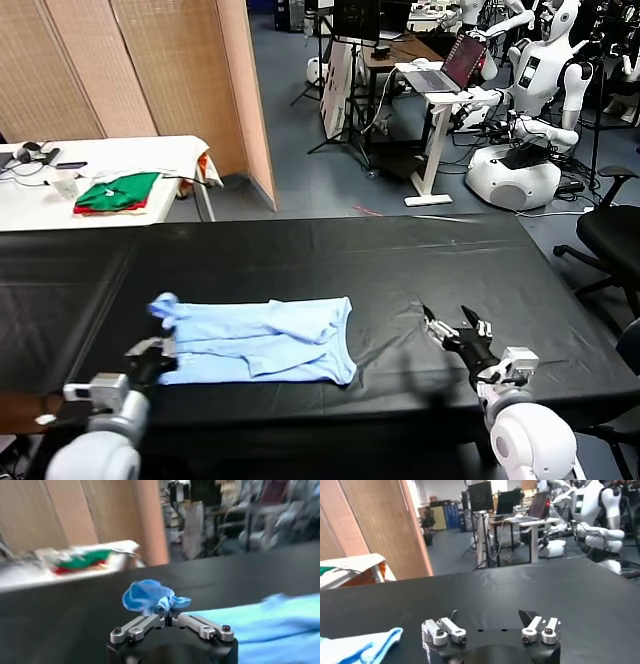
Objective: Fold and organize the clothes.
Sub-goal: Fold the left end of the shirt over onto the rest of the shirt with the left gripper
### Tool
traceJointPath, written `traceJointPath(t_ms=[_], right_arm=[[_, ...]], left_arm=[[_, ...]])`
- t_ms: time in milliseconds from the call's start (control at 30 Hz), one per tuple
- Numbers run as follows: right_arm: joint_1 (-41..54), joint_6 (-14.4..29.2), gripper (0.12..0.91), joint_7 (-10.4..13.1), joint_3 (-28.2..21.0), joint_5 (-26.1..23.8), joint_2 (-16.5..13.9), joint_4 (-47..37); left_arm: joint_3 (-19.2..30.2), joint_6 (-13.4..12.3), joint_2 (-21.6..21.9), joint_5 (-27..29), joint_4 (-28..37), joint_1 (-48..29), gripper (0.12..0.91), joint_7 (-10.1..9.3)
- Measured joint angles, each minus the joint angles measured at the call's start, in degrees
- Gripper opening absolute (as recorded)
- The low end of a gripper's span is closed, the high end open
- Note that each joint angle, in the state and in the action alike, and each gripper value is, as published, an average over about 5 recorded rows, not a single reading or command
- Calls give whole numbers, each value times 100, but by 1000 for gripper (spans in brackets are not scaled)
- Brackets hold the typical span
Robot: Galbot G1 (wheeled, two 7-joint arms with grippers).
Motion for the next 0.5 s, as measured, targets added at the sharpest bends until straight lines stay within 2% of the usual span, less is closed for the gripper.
traceJointPath(t_ms=[267, 500], right_arm=[[-272, 89, 907, -51, 93, -178, 217, 50], [-341, 126, 907, -74, 125, -183, 253, 25]], left_arm=[[1121, 96, -685, -91, 41, -350, 173, -131], [1708, 100, -1042, -73, 153, -557, 173, -143]])
